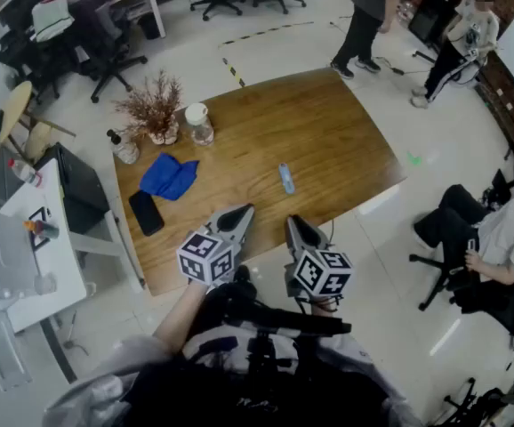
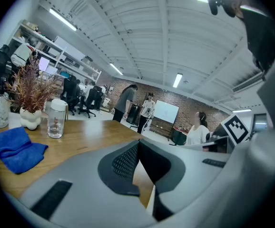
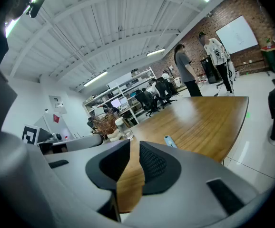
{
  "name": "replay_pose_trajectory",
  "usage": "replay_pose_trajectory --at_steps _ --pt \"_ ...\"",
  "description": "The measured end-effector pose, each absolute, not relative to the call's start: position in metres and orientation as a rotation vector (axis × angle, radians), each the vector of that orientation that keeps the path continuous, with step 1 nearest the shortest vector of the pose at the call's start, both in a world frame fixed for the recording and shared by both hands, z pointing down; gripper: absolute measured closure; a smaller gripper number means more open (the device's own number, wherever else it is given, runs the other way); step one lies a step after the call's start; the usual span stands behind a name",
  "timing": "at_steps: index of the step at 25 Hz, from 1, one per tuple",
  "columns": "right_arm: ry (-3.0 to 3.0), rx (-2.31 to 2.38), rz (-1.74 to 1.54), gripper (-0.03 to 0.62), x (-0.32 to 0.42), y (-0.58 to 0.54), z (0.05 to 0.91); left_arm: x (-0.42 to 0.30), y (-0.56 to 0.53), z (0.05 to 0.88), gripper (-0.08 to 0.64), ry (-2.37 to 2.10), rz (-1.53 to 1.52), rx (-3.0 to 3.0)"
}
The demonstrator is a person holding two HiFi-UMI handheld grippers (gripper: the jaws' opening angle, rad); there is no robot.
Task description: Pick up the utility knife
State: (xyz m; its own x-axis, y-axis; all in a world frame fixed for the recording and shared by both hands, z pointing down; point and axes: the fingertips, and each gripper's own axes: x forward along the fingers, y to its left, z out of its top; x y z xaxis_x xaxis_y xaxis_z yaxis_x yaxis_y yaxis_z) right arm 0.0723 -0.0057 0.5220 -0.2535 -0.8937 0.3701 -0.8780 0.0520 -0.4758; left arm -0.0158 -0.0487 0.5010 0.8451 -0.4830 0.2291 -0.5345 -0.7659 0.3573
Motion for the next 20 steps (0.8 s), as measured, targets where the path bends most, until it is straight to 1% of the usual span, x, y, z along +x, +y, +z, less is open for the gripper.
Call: replay_pose_trajectory --at_steps 6,11,16,20 --pt "2.287 -1.994 -1.027 0.459 0.079 -0.043 0.544 -0.020 -0.084 0.512 0.560 -0.735 0.172 2.573" --pt "2.357 -2.077 -1.072 0.448 0.095 -0.074 0.581 -0.015 -0.092 0.526 0.560 -0.722 0.187 2.539" --pt "2.523 -2.166 -1.091 0.433 0.112 -0.111 0.613 -0.013 -0.103 0.521 0.560 -0.768 0.174 2.514" --pt "2.617 -2.252 -1.113 0.433 0.126 -0.141 0.648 -0.018 -0.117 0.516 0.560 -0.852 0.155 2.490"
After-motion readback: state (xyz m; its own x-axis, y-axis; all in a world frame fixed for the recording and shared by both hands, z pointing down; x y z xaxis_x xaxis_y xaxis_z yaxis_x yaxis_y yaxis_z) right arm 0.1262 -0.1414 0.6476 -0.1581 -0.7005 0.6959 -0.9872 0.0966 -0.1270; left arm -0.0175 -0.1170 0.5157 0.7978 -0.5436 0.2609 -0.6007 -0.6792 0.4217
